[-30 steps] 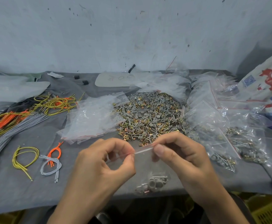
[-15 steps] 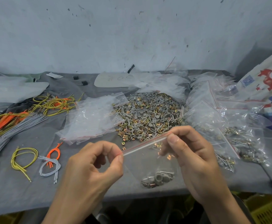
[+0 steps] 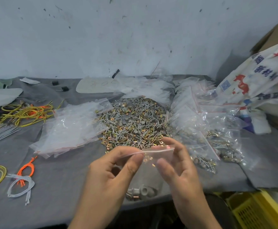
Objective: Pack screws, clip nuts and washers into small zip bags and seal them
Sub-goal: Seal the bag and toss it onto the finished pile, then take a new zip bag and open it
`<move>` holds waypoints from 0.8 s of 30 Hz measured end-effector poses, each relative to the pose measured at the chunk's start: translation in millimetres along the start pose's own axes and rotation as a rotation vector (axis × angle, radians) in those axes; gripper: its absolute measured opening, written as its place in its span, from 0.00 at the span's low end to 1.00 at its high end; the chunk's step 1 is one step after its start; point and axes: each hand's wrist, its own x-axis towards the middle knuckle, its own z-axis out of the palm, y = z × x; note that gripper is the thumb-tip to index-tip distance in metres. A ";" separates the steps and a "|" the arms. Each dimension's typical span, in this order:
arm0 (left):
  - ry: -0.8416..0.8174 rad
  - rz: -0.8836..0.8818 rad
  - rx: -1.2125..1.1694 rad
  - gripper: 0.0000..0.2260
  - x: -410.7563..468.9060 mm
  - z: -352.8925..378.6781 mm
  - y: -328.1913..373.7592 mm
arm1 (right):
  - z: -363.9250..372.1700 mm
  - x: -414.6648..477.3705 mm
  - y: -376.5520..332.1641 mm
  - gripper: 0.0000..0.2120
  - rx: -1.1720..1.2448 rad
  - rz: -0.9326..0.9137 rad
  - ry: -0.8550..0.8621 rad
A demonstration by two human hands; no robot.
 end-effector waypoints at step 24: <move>0.252 -0.218 0.736 0.09 58.2 -83.3 -184.0 | -245.2 116.8 38.1 0.52 -1.257 0.242 0.710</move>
